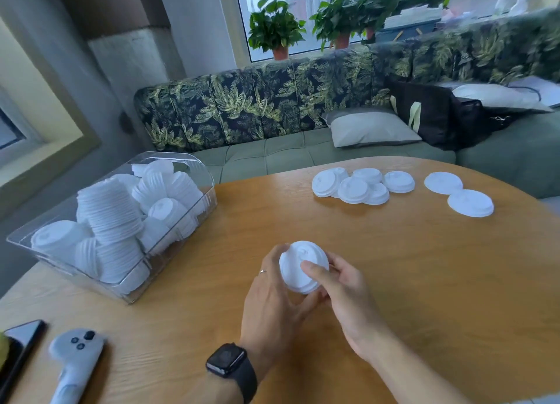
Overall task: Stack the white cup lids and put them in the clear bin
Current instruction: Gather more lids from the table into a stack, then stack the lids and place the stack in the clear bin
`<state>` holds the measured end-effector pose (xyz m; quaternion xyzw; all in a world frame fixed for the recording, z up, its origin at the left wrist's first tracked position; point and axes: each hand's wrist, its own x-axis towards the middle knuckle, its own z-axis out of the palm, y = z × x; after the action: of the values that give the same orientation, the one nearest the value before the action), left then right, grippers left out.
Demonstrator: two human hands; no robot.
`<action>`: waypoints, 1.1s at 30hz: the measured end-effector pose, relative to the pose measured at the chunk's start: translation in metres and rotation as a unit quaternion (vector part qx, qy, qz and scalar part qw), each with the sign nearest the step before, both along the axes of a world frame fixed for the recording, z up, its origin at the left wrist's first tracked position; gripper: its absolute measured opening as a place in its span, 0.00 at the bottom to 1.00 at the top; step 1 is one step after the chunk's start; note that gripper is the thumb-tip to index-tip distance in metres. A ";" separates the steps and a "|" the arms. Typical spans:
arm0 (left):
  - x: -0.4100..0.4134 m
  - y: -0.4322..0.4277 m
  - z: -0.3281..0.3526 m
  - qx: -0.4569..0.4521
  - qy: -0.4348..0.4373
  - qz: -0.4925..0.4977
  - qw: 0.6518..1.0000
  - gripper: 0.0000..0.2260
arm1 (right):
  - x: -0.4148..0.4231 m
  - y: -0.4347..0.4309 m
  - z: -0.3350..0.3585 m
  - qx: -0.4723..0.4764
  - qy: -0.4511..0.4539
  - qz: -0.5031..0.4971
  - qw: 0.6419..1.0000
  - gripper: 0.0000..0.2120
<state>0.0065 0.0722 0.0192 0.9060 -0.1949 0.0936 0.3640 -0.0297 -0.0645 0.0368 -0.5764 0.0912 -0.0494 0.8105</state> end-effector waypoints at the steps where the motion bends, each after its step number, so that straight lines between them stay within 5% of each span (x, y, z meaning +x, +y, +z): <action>1: 0.000 0.008 0.005 0.007 -0.006 0.000 1.000 0.40 | 0.000 0.007 0.003 -0.007 0.004 -0.009 1.000 0.12; 8: 0.001 0.070 0.046 -0.011 -0.021 -0.008 1.000 0.32 | 0.011 0.053 0.031 -0.018 -0.005 0.009 1.000 0.05; 20: 0.028 0.177 0.125 -0.005 -0.030 0.026 0.999 0.29 | 0.036 0.157 0.108 -0.004 -0.060 0.087 0.994 0.09; 26: 0.052 0.239 0.164 -0.036 -0.110 0.165 0.980 0.26 | 0.039 0.198 0.129 0.059 -0.033 0.131 0.989 0.10; 33: 0.092 0.318 0.187 0.088 -0.069 0.349 0.930 0.26 | 0.037 0.216 0.122 0.060 0.006 0.136 0.989 0.07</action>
<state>0.0983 0.3906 0.2059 0.9363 0.1015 0.2601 0.2131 0.0070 0.1511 0.1585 -0.5339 0.0195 0.0707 0.8424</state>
